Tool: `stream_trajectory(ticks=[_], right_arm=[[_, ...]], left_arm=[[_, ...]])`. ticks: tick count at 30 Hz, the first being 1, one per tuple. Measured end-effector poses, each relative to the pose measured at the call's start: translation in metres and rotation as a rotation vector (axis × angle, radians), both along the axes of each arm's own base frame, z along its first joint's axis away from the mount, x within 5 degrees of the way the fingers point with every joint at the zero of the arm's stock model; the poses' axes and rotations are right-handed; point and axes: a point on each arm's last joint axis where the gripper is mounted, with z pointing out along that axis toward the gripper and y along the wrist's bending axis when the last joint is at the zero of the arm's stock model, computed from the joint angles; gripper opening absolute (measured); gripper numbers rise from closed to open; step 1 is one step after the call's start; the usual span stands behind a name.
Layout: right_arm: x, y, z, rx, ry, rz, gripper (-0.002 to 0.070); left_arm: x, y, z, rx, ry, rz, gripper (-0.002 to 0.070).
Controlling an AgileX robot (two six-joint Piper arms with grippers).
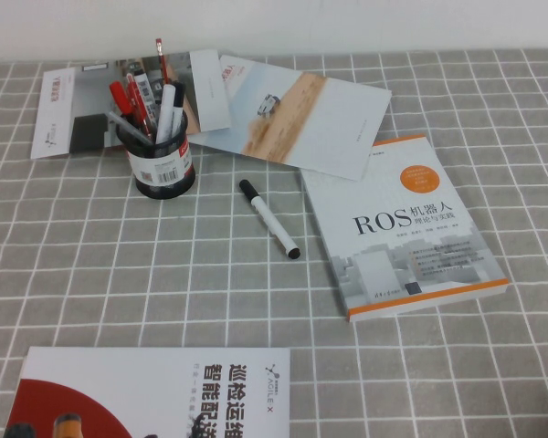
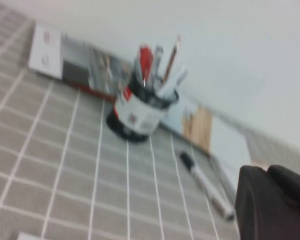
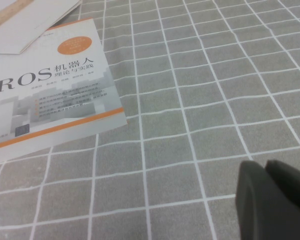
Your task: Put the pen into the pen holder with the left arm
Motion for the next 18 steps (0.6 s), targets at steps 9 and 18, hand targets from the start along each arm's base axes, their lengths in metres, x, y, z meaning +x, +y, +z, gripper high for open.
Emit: stream_trajectory(ticks=[9, 18], right_arm=[[0.0, 0.0, 0.0, 0.0, 0.0, 0.0, -0.0015], [0.0, 0.0, 0.0, 0.0, 0.0, 0.0, -0.0015]], left_arm=[[0.043, -0.017, 0.051, 0.198, 0.401, -0.202, -0.0003], [0.121, -0.031, 0.06, 0.327, 0.635, -0.364, -0.0003]])
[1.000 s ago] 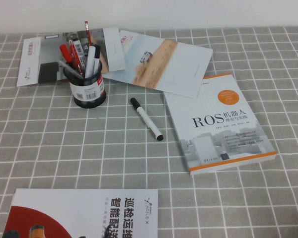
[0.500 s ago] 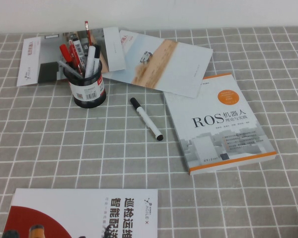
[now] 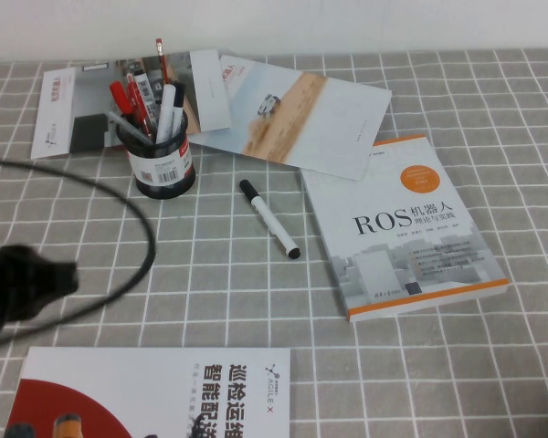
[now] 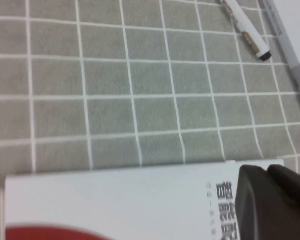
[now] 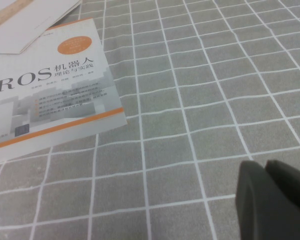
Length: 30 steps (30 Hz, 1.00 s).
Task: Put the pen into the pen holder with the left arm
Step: Pick up the pen on the table
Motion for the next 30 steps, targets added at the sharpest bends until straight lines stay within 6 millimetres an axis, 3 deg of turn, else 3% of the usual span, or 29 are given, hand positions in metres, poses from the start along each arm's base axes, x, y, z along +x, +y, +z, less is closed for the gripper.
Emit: stream_trajectory(ticks=[4, 12, 21, 30], right_arm=[[0.0, 0.0, 0.0, 0.0, 0.0, 0.0, -0.0015], [0.0, 0.0, 0.0, 0.0, 0.0, 0.0, -0.0015], [0.0, 0.0, 0.0, 0.0, 0.0, 0.0, -0.0015], [0.0, 0.0, 0.0, 0.0, 0.0, 0.0, -0.0015]], left_arm=[[0.035, -0.015, 0.002, 0.014, 0.043, -0.062, -0.0003], [0.09, -0.08, 0.0, 0.099, 0.091, -0.222, -0.0003], [0.131, -0.16, -0.019, 0.226, 0.162, -0.319, -0.0003], [0.168, -0.214, -0.034, 0.264, 0.28, -0.32, -0.0003]])
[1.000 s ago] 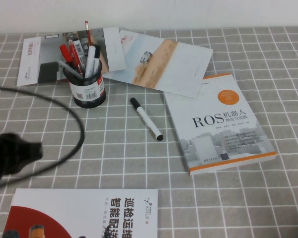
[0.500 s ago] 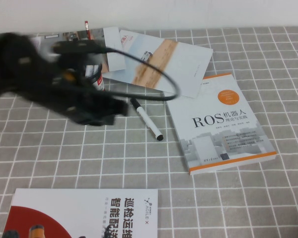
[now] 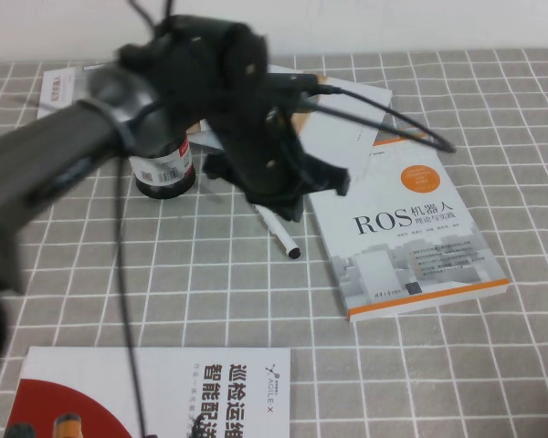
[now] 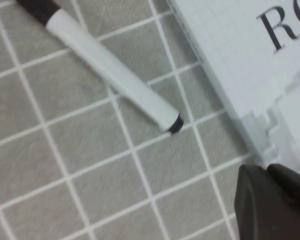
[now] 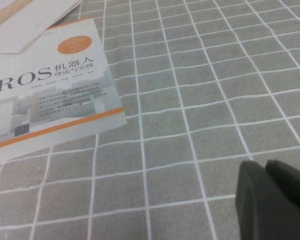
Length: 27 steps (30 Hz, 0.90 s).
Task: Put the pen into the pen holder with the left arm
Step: Pick up the pen on the table
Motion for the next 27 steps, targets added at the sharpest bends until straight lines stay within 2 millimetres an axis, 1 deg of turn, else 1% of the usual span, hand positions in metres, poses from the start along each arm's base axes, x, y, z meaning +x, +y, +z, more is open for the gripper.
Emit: stream_trajectory(ticks=[1, 4, 6, 9, 11, 13, 16, 17, 19, 22, 25, 27], right_arm=[[0.0, 0.0, 0.0, 0.0, 0.0, 0.0, -0.0015], [0.0, 0.0, 0.0, 0.0, 0.0, 0.0, -0.0015], [0.0, 0.0, 0.0, 0.0, 0.0, 0.0, -0.0015], [0.0, 0.0, 0.0, 0.0, 0.0, 0.0, -0.0015], [0.0, 0.0, 0.0, 0.0, 0.0, 0.0, -0.0015], [0.0, 0.0, 0.0, 0.0, 0.0, 0.0, -0.0015], [0.0, 0.0, 0.0, 0.0, 0.0, 0.0, -0.0015], [0.0, 0.0, 0.0, 0.0, 0.0, 0.0, -0.0015], [0.0, 0.0, 0.0, 0.0, 0.0, 0.0, -0.0015], [0.0, 0.0, 0.0, 0.0, 0.0, 0.0, -0.0015], [0.0, 0.0, 0.0, 0.0, 0.0, 0.0, -0.0015], [0.0, 0.0, 0.0, 0.0, 0.0, 0.0, -0.0015]], left_arm=[[0.005, -0.004, 0.001, 0.001, 0.003, 0.005, -0.0003], [0.019, -0.016, -0.006, 0.015, 0.04, 0.021, -0.0003], [0.029, -0.025, -0.006, 0.002, 0.025, 0.026, -0.0003], [0.041, -0.033, -0.011, -0.005, 0.005, 0.019, -0.0003], [0.046, -0.037, -0.015, -0.002, -0.009, -0.013, 0.0013], [0.049, -0.039, -0.022, 0.009, -0.009, -0.037, 0.0069], [0.051, -0.04, -0.033, 0.026, 0.007, -0.043, 0.0223], [0.052, -0.039, -0.035, 0.032, 0.014, -0.018, 0.0289], [0.055, -0.035, -0.037, 0.042, 0.021, 0.059, 0.0349], [0.062, -0.027, -0.038, 0.042, 0.033, 0.223, 0.0393], [0.068, -0.018, -0.039, 0.049, 0.033, 0.315, 0.0405], [0.071, -0.015, -0.041, 0.05, 0.035, 0.347, 0.0407]])
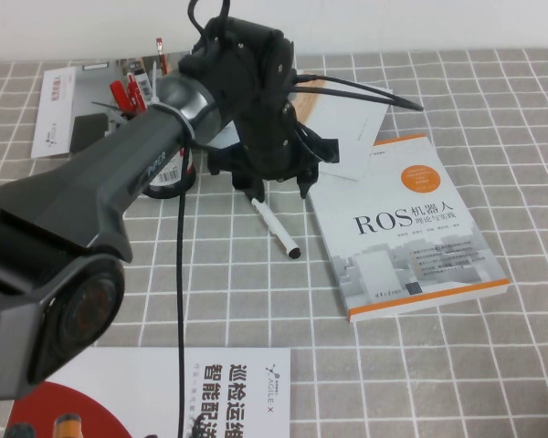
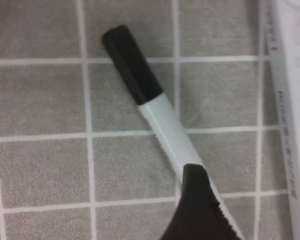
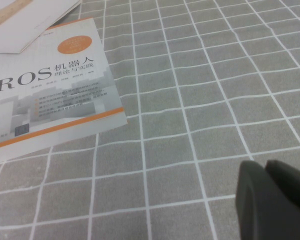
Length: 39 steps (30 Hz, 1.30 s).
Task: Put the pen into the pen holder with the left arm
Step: Pick up the pen on the table
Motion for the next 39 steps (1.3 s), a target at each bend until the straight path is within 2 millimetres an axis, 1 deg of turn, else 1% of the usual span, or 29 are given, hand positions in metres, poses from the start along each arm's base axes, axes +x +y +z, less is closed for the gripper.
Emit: stream_trajectory(ticks=[2, 10, 14, 20, 25, 27, 28, 33, 34, 39], right_arm=[[0.0, 0.0, 0.0, 0.0, 0.0, 0.0, -0.0015], [0.0, 0.0, 0.0, 0.0, 0.0, 0.0, -0.0015], [0.0, 0.0, 0.0, 0.0, 0.0, 0.0, -0.0015], [0.0, 0.0, 0.0, 0.0, 0.0, 0.0, -0.0015], [0.0, 0.0, 0.0, 0.0, 0.0, 0.0, -0.0015], [0.0, 0.0, 0.0, 0.0, 0.0, 0.0, -0.0015], [0.0, 0.0, 0.0, 0.0, 0.0, 0.0, -0.0015], [0.0, 0.0, 0.0, 0.0, 0.0, 0.0, -0.0015], [0.0, 0.0, 0.0, 0.0, 0.0, 0.0, -0.0015], [0.0, 0.0, 0.0, 0.0, 0.0, 0.0, -0.0015]], left_arm=[[0.002, 0.001, -0.004, 0.001, 0.008, 0.02, 0.0407], [0.01, 0.004, -0.031, 0.046, 0.041, 0.068, 0.0407], [0.012, 0.006, -0.036, 0.056, 0.045, 0.082, 0.0408], [0.015, 0.008, -0.049, 0.068, 0.067, 0.099, 0.0409], [0.016, 0.008, -0.048, 0.064, 0.065, 0.111, 0.0406], [0.016, 0.008, -0.048, 0.064, 0.065, 0.112, 0.0376], [0.016, 0.008, -0.048, 0.064, 0.065, 0.112, 0.0345], [0.016, 0.008, -0.049, 0.063, 0.069, 0.083, 0.0122], [0.016, 0.007, -0.049, 0.059, 0.072, 0.077, 0.0113], [0.015, 0.006, -0.049, 0.06, 0.073, -0.006, 0.0116]])
